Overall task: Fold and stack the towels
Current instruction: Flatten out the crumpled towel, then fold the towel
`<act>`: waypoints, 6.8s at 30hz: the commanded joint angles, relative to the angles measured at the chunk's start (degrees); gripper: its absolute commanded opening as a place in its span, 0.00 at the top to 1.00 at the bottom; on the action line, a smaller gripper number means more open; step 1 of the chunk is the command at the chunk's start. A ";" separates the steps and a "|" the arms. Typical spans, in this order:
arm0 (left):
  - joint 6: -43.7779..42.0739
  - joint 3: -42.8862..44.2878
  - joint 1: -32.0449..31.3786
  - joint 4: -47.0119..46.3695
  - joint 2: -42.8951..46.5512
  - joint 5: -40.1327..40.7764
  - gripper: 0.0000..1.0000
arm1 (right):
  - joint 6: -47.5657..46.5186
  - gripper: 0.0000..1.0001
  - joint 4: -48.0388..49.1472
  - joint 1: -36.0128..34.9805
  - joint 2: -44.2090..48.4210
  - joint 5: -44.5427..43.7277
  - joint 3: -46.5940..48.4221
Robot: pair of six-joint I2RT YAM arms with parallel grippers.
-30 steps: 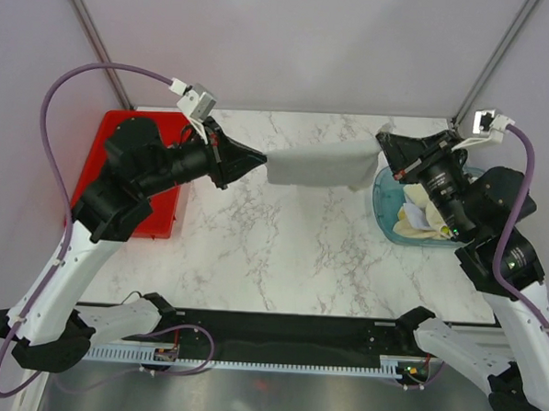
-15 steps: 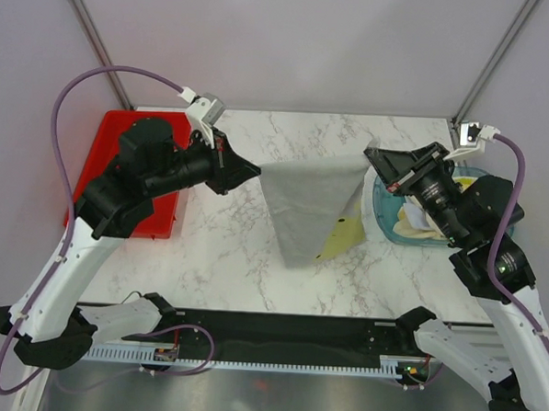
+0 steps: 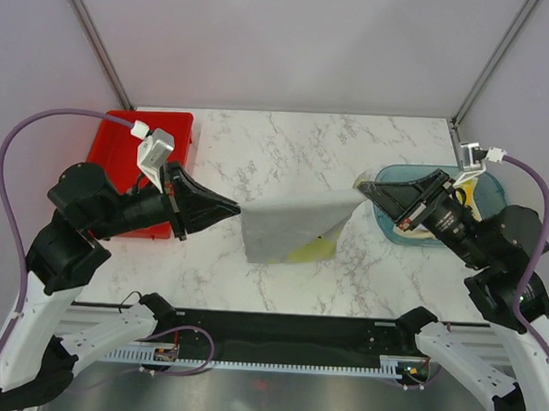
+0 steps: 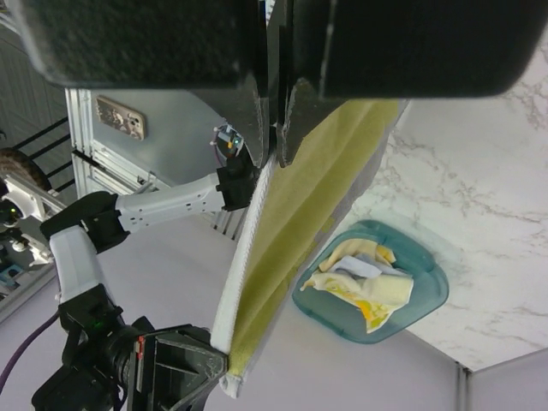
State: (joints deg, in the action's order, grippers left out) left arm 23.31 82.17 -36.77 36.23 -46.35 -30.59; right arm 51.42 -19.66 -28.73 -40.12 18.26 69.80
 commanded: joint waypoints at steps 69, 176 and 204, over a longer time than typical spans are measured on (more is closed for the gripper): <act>13.51 -33.74 -5.85 -24.81 -45.24 27.51 0.31 | -30.94 0.69 -6.09 4.57 -31.09 -17.47 -12.05; -3.72 45.09 23.85 -12.22 -96.65 20.40 0.38 | -32.26 0.51 11.48 15.99 -101.65 -8.24 47.18; 0.59 48.78 25.08 -17.15 -104.03 11.96 0.49 | -27.78 0.57 14.74 18.01 -108.59 -2.88 52.02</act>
State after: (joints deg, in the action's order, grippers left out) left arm 21.76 128.49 -11.92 20.29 -148.73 -16.80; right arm 22.96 -5.80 -11.07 -147.13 13.89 119.70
